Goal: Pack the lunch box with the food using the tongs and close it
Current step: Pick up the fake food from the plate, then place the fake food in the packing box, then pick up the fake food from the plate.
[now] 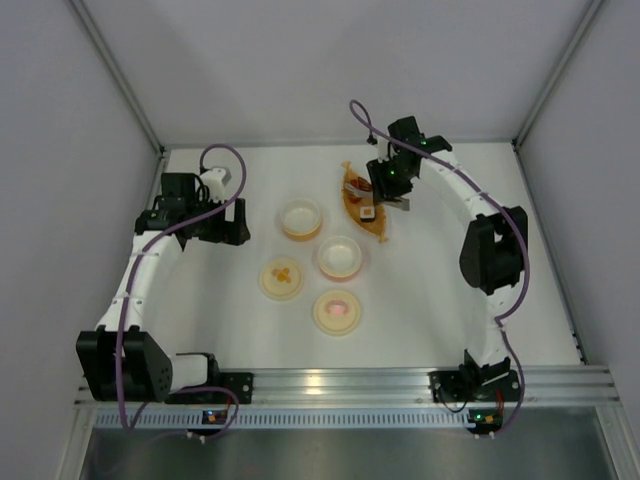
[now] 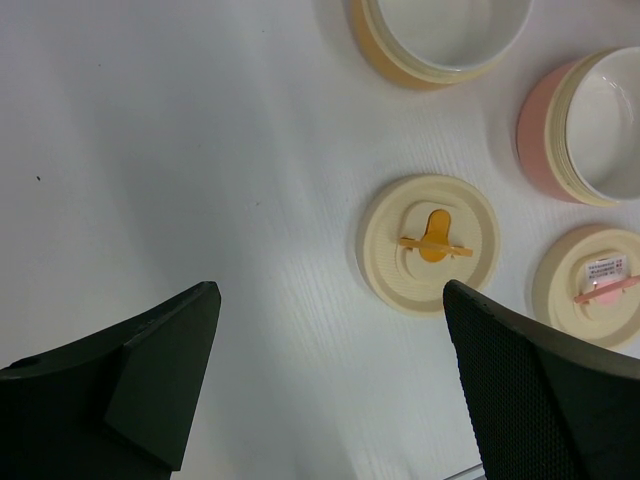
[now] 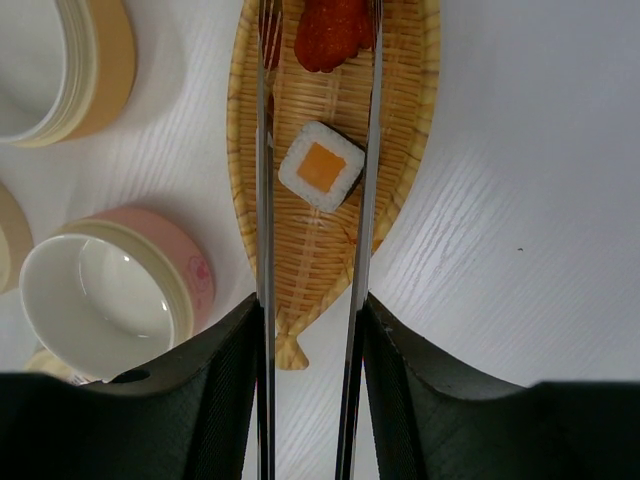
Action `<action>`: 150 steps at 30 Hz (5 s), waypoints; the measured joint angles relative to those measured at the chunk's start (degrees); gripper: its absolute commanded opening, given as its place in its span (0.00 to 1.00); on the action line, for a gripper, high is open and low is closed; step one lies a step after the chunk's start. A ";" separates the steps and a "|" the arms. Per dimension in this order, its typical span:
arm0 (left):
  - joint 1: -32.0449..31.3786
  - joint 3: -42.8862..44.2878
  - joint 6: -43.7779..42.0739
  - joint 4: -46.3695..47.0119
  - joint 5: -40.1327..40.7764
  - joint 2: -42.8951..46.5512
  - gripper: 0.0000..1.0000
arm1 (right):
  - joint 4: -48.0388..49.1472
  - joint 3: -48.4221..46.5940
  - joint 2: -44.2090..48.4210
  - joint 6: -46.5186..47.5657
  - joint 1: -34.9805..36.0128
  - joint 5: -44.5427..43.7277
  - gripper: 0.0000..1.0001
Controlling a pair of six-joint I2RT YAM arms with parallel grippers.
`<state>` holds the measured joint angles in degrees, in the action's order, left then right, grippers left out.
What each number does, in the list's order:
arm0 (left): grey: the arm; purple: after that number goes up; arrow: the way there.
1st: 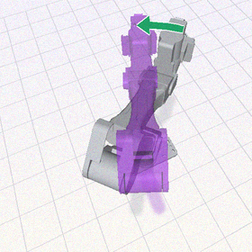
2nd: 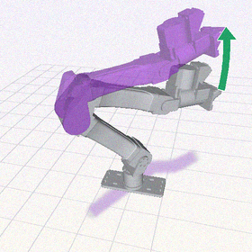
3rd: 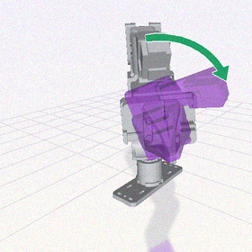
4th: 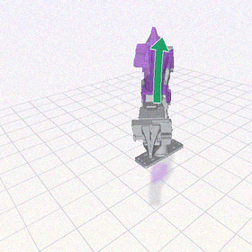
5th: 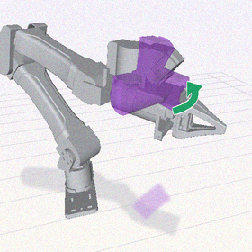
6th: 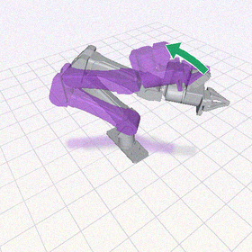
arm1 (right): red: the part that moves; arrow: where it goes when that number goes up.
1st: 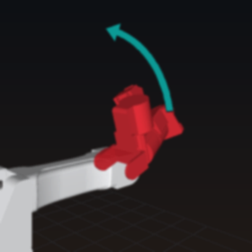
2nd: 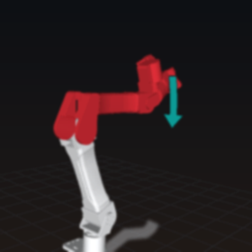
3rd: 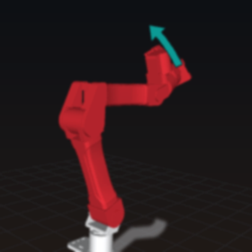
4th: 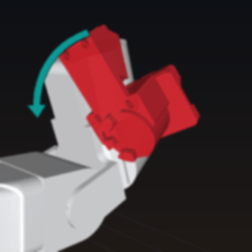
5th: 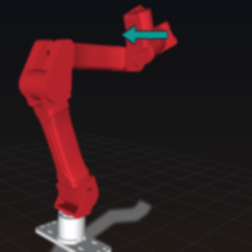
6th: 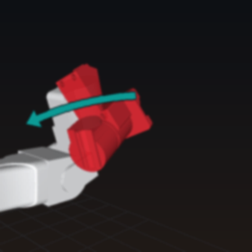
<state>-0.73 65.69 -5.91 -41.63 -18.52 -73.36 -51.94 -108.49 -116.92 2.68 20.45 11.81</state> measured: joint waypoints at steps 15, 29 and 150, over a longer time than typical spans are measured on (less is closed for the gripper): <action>0.00 0.00 -0.07 0.02 0.42 -0.04 0.98 | 0.02 -0.37 -1.20 -0.31 0.09 0.00 0.27; 1.79 0.00 0.00 0.02 0.61 -0.04 0.98 | -0.39 -0.37 -0.31 -0.24 -0.72 1.57 0.00; 7.82 6.84 -14.47 -13.66 -22.36 -10.58 0.98 | -15.26 3.15 9.33 39.80 -8.15 10.14 0.43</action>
<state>7.09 72.53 -20.38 -55.29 -40.88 -83.94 -67.20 -105.34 -107.59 42.48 12.29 21.96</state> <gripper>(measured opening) 0.983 0.410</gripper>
